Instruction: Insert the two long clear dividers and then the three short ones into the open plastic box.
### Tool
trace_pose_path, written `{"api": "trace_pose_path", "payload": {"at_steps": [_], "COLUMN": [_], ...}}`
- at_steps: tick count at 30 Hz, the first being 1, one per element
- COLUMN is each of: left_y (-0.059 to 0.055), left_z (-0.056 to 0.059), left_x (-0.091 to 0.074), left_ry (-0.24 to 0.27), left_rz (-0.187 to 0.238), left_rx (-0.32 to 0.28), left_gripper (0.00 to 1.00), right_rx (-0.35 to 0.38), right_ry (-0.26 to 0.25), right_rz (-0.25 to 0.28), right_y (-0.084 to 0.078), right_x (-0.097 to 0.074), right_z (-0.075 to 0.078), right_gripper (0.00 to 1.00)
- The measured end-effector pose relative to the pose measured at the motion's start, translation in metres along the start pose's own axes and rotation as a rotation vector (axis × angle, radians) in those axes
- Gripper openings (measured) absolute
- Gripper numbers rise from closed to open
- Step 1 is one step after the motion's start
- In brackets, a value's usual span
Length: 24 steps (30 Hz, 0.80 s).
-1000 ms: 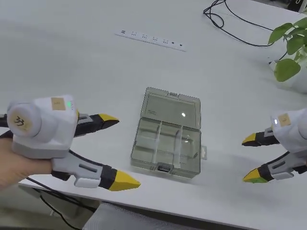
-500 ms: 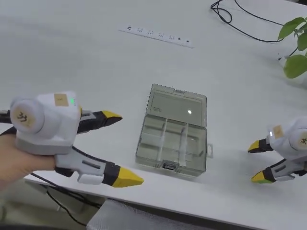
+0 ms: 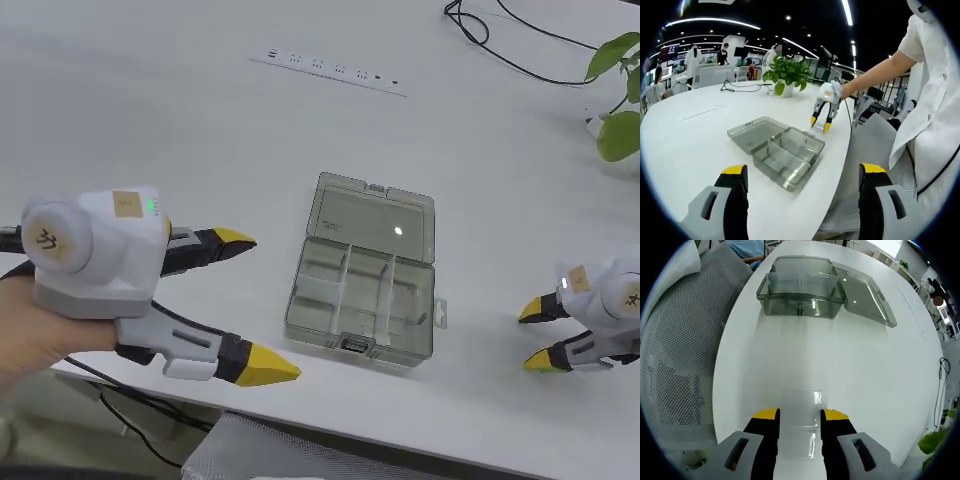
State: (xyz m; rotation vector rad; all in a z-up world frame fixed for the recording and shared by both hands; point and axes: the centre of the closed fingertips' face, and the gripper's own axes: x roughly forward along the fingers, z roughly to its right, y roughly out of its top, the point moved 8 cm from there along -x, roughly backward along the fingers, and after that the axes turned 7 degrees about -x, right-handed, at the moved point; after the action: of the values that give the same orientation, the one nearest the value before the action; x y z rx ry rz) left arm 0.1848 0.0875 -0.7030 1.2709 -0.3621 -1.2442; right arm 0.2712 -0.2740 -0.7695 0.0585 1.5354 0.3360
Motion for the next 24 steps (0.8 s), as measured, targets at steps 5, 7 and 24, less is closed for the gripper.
{"api": "trace_pose_path", "payload": {"at_steps": [5,7,24], "left_y": [0.0,0.0,0.004], "left_z": [0.0,0.0,0.002], "left_x": [0.0,0.0,-0.001], "left_ry": [-0.001,-0.002,-0.011], "left_rz": [-0.002,-0.002,-0.007], "left_rx": [0.004,0.003,0.014], "left_gripper": [0.93,0.93,0.93], "right_rx": [0.001,0.001,0.037], "right_ry": [-0.001,-0.002,-0.054], "right_rz": [-0.006,-0.008,0.021], "right_y": [-0.001,-0.001,0.006], "right_x": [0.001,0.001,-0.014], "right_z": [0.0,0.0,-0.004], "right_gripper": [0.33,0.33,0.32]}}
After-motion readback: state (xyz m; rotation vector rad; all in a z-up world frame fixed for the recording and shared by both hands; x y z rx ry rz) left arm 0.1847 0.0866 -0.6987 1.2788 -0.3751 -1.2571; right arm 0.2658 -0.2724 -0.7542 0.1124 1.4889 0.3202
